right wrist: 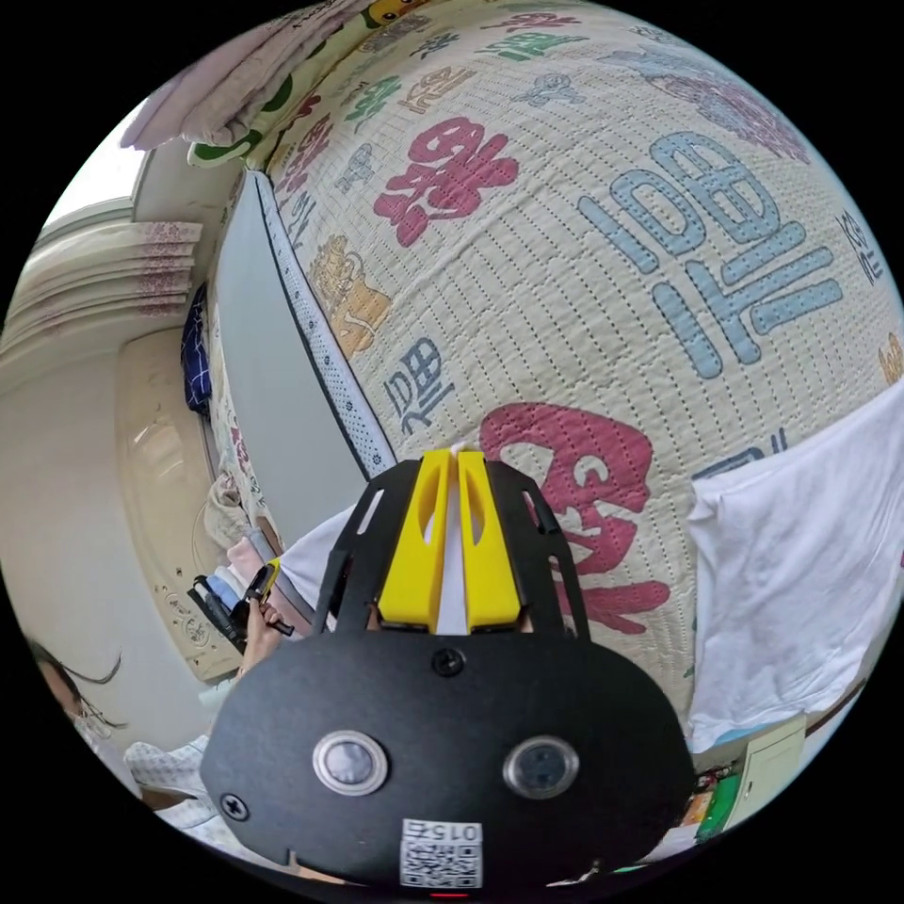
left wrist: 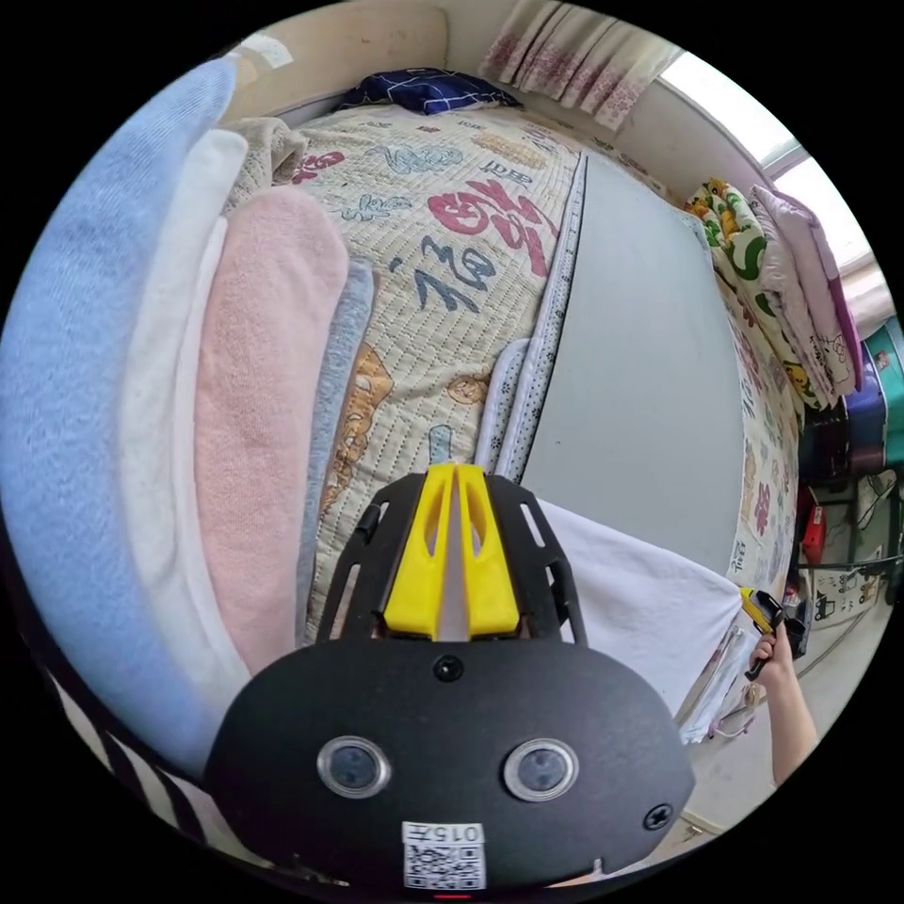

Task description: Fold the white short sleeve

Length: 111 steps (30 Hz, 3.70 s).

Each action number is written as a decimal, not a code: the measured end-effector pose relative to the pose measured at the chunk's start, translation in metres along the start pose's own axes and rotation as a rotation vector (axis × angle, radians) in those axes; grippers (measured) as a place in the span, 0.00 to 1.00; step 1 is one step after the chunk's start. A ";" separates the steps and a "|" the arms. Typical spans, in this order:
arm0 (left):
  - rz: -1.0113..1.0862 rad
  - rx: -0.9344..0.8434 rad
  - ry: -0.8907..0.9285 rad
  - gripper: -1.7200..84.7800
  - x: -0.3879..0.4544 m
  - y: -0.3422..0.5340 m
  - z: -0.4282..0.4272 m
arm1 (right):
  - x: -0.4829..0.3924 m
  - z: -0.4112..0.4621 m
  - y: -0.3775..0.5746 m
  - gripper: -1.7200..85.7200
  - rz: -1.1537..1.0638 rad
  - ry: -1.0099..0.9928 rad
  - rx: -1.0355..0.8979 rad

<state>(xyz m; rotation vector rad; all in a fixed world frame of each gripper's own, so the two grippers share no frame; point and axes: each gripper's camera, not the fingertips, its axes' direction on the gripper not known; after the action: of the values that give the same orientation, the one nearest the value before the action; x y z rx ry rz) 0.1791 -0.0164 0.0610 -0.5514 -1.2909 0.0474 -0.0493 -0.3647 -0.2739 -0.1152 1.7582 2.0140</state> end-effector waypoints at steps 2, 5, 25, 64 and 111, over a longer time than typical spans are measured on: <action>0.047 -0.002 -0.039 0.01 0.020 0.001 -0.007 | 0.003 0.000 0.011 0.04 -0.022 0.013 0.014; 0.143 0.018 -0.112 0.01 0.050 0.007 -0.026 | 0.008 -0.012 0.039 0.04 -0.089 0.043 0.047; 1.153 -0.099 0.214 0.12 0.513 0.071 -0.046 | 0.162 0.035 0.276 0.14 -0.202 0.193 -0.241; 1.229 -0.161 0.290 0.02 0.655 0.014 -0.069 | 0.420 0.033 0.302 0.01 -0.253 0.266 0.026; 0.419 -0.091 0.295 0.03 0.030 -0.035 -0.002 | 0.517 0.488 0.358 0.13 -0.991 0.339 -0.497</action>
<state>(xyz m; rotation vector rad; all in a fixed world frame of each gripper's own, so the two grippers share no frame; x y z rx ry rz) 0.1807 -0.0374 0.1021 -0.8674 -0.8784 0.2476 -0.5354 0.2211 -0.0420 -1.2659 0.9509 1.6215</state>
